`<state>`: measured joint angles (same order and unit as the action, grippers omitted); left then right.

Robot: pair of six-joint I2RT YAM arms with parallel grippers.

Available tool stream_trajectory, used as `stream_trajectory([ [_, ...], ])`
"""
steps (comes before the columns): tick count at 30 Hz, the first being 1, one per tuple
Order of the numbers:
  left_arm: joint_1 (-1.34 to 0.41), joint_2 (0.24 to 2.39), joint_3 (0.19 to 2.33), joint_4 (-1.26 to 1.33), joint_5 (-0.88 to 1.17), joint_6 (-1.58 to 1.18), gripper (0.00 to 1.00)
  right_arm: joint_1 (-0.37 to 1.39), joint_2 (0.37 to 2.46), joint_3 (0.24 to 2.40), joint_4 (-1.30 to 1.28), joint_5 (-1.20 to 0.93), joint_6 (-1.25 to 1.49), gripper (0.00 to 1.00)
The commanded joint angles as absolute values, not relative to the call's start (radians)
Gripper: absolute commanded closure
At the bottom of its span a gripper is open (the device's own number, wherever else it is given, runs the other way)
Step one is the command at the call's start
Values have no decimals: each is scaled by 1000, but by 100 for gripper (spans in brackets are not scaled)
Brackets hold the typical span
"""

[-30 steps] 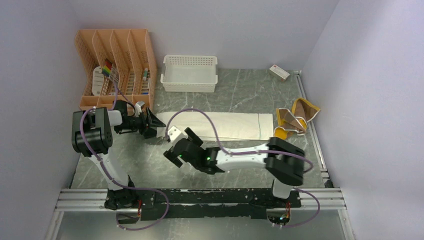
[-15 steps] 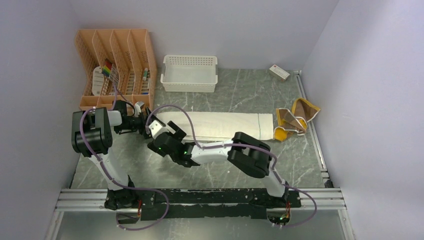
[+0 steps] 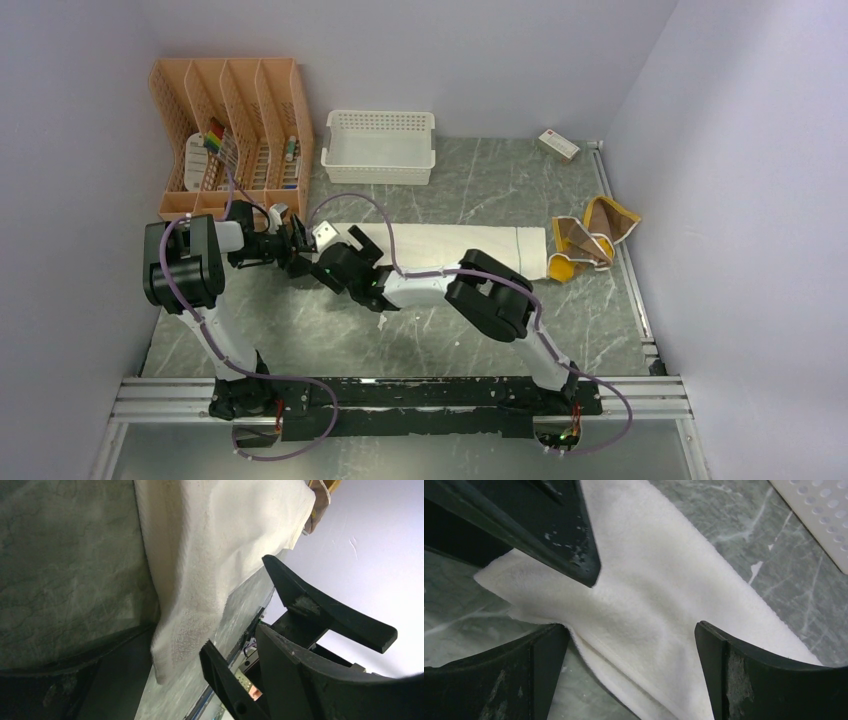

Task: Roll the towels
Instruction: Fold the towel at the center of the board.

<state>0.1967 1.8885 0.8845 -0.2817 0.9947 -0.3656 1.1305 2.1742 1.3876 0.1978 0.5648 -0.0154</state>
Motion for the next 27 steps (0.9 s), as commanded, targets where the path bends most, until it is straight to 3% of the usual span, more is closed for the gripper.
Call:
stream_trajectory([
  [1, 214, 1968, 834, -313, 672, -301, 11, 1137, 2220, 1430, 224, 541, -16, 2],
  [15, 278, 1984, 835, -300, 686, -316, 11, 1157, 2174, 1332, 312, 514, 68, 0],
  [27, 278, 1982, 832, -304, 679, -313, 10, 1153, 2271, 1478, 275, 604, 89, 0],
])
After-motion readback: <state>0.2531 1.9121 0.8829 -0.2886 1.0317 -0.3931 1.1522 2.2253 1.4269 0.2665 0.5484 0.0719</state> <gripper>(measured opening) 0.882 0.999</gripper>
